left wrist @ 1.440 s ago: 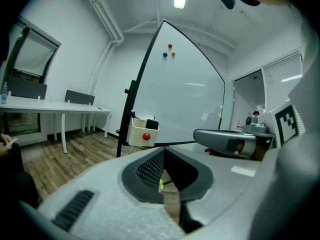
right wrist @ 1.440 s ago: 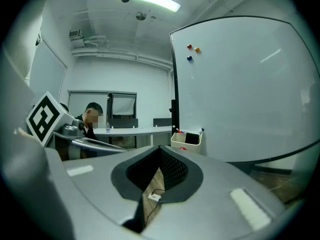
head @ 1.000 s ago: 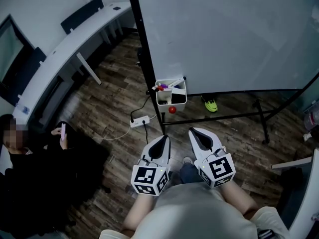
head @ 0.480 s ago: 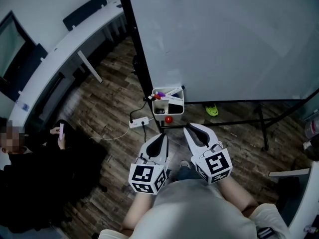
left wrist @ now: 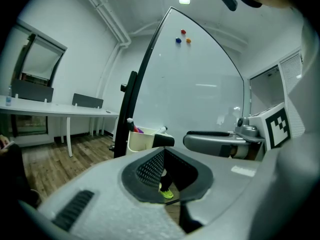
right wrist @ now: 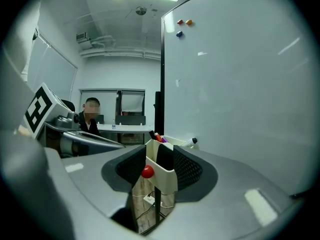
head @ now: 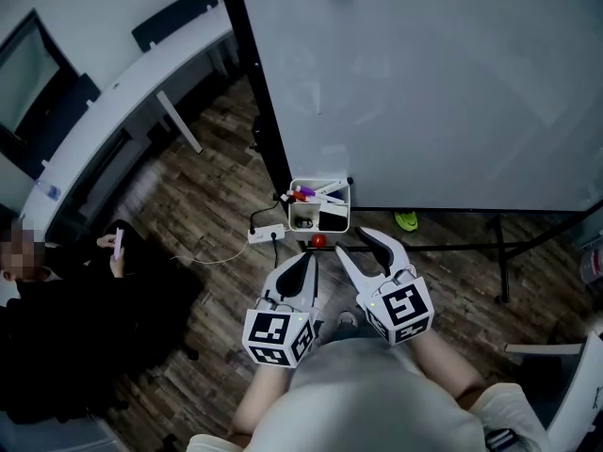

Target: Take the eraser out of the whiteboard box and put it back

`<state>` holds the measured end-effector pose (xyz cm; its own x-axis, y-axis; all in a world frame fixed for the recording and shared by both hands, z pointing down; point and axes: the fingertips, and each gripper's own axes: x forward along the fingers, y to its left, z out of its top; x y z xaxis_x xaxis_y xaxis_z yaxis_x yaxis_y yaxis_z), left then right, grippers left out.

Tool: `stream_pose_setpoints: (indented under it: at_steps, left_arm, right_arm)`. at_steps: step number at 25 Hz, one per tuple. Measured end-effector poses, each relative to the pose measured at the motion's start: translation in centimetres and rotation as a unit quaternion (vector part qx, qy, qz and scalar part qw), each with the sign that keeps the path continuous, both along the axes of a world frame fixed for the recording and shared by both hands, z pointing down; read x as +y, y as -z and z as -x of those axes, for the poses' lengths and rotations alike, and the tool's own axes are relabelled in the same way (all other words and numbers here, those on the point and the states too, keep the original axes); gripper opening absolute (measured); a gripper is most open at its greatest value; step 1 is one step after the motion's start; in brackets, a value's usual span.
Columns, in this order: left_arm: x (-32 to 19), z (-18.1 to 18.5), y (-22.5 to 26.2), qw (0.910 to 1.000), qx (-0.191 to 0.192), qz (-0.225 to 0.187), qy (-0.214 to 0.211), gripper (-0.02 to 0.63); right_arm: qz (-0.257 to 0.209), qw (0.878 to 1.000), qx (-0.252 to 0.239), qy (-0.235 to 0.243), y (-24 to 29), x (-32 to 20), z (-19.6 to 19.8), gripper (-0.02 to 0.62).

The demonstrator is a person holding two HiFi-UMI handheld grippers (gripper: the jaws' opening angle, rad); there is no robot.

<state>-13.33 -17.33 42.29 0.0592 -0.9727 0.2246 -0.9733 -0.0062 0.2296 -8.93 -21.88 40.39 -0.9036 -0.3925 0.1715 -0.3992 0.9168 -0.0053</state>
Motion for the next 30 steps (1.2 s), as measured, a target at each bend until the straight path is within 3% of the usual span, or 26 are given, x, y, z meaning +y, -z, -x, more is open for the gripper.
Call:
stream_pose_setpoints:
  at_steps: [19,25,30]
  left_arm:
    - [-2.3,2.3,-0.4,0.9986,-0.003,-0.001,0.052,0.002]
    - [-2.4,3.1,-0.5,0.9979,-0.004,0.0,0.064,0.002]
    - [-2.7,3.6,-0.7,0.9975,-0.003,0.003,0.071,0.002]
  right_arm:
    - [-0.018,0.998,0.025,0.046,-1.4,-3.3,3.1,0.273]
    - [-0.023,0.998,0.028,0.052,-1.8,-4.0,3.9,0.273]
    - [-0.038,0.998,0.025,0.046,-1.6,-4.3,3.9,0.235]
